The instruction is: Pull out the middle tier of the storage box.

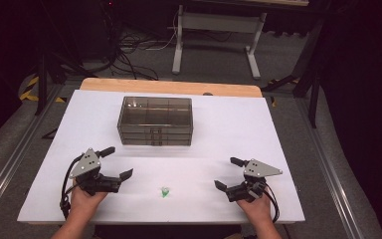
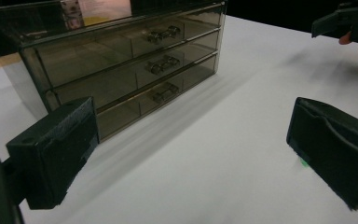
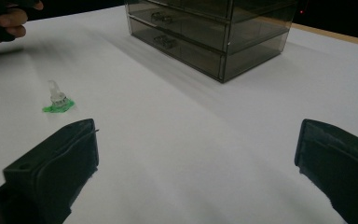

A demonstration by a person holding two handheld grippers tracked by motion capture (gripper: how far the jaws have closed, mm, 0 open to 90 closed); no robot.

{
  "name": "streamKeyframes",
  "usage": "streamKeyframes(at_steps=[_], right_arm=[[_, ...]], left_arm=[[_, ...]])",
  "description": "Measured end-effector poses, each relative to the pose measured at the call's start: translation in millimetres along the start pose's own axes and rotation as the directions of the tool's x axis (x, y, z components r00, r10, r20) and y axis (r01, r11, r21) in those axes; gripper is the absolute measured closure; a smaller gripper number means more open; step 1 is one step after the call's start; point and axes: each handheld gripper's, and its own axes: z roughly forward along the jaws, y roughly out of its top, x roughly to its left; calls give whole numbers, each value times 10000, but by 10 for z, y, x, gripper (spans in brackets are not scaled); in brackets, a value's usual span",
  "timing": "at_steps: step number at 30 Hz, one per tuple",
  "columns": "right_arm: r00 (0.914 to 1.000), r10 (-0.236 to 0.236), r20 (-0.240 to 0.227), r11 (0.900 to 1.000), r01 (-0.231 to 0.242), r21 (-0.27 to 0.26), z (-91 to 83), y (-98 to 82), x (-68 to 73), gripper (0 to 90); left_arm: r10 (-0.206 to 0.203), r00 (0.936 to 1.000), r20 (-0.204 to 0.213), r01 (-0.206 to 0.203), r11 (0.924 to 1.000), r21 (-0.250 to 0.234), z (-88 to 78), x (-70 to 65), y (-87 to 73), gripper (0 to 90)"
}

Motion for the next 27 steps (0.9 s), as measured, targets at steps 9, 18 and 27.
streamKeyframes(at_steps=[9,18,27], right_arm=[[10000,65,-25,10000,-64,69,4,-3,-4,1],[9999,93,-57,9999,-92,74,4,-4,-4,1],[9999,108,-122,9999,-107,78,4,-4,-4,1]], left_arm=[[268,9992,303,-275,9994,230,135,-17,137,37],[583,9969,531,-612,9966,544,270,-39,259,42],[914,9932,722,-978,9911,904,403,-59,323,83]])
